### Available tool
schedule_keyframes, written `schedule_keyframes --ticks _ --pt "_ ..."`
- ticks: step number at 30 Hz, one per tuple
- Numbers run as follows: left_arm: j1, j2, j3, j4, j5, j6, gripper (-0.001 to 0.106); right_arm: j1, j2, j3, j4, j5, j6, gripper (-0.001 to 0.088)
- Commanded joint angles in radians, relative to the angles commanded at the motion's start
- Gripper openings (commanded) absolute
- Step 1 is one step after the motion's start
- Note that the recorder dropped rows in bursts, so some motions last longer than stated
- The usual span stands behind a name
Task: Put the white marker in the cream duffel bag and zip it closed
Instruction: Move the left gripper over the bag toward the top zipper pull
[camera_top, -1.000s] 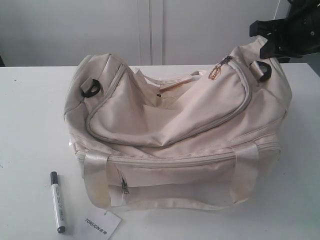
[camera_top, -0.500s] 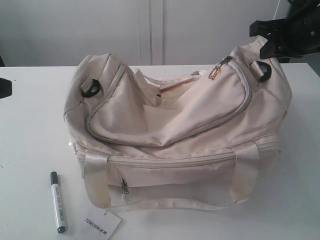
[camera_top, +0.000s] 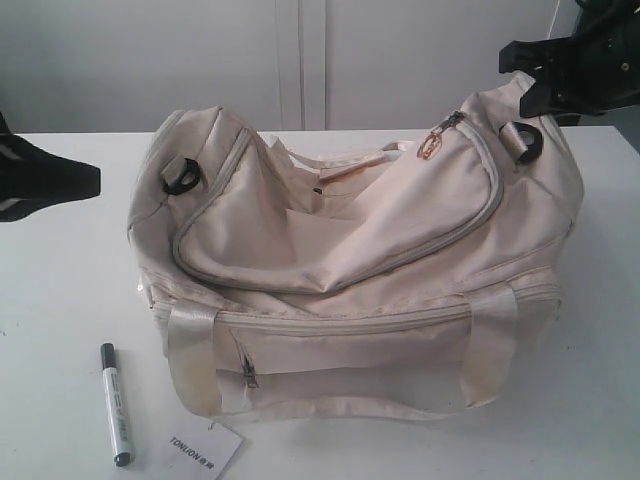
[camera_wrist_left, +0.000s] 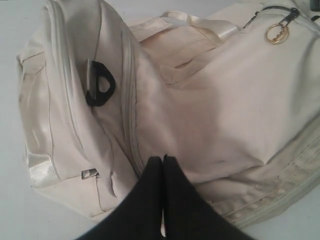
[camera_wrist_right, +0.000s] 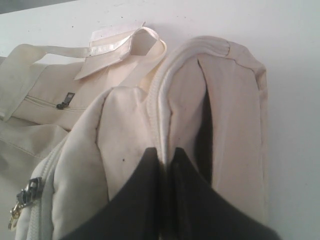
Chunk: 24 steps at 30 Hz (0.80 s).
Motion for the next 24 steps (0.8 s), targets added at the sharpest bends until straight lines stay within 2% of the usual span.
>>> schedule_keyframes --ticks 3,4,9,11,17,21,24 --pt "0.000 0.045 -0.065 -0.015 0.055 0.016 0.000 0.000 0.000 0.000 0.000 0.000 0.000 0.0000" --pt "0.000 0.078 -0.112 -0.026 0.085 0.016 0.000 0.000 0.000 0.000 0.000 0.000 0.000 0.0000" --pt "0.000 0.173 -0.220 -0.092 0.118 0.020 0.000 0.000 0.000 0.000 0.000 0.000 0.000 0.0000" --pt "-0.017 0.217 -0.259 -0.105 0.136 0.043 0.000 0.000 0.000 0.000 0.000 0.000 0.000 0.0000" --pt "-0.217 0.377 -0.371 -0.108 -0.004 0.070 0.000 0.000 0.000 0.000 0.000 -0.003 0.000 0.0000" --pt "-0.310 0.490 -0.467 -0.108 -0.027 0.070 0.000 0.000 0.000 0.000 0.000 -0.003 0.000 0.0000" --pt "-0.355 0.535 -0.507 -0.108 -0.069 0.070 0.000 0.000 0.000 0.000 0.000 -0.003 0.000 0.0000"
